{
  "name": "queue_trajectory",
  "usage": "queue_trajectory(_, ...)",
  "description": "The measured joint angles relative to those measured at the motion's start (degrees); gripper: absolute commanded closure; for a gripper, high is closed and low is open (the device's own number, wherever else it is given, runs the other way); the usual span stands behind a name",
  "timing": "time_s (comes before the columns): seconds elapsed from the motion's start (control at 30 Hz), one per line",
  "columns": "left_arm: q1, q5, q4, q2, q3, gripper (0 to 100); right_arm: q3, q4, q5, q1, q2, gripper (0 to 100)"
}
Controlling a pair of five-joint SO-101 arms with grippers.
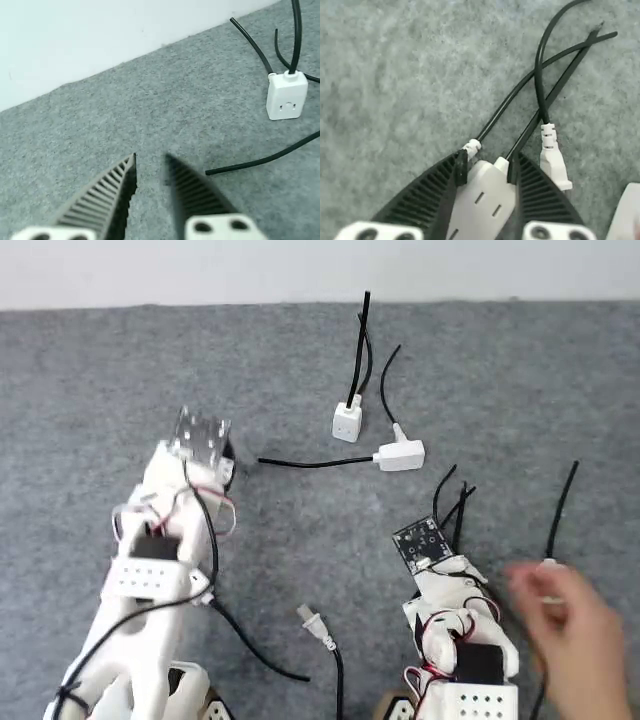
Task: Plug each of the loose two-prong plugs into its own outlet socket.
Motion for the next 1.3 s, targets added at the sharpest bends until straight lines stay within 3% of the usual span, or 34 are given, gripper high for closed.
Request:
queue_trajectory(0.17, 0.09, 0.00, 18.64, 7.12, -16.79, 82, 0.00, 1.93, 0.00, 0.00, -1.05, 84.7)
queue_trajectory(0.37, 1.49, 0.00, 28.13, 20.40, -31.38, 82, -0.09, 2.20, 0.00, 0.00, -1.32, 84.7)
queue_trajectory(0.53, 8.26, 0.18, 38.42, 25.76, -36.57, 82, -0.09, 2.20, 0.00, 0.00, -1.32, 84.7)
queue_trajectory(0.77, 18.55, -5.71, 39.65, 25.85, -32.18, 82, -0.09, 2.20, 0.00, 0.00, -1.32, 84.7)
queue_trajectory(1.13, 36.84, -23.47, 39.82, 14.51, -15.65, 82, -0.09, 2.20, 0.00, 0.00, -1.32, 84.7)
queue_trajectory(1.3, 39.38, -24.62, 39.82, 6.15, -10.64, 82, -0.09, 2.20, 0.00, 0.00, -1.32, 84.7)
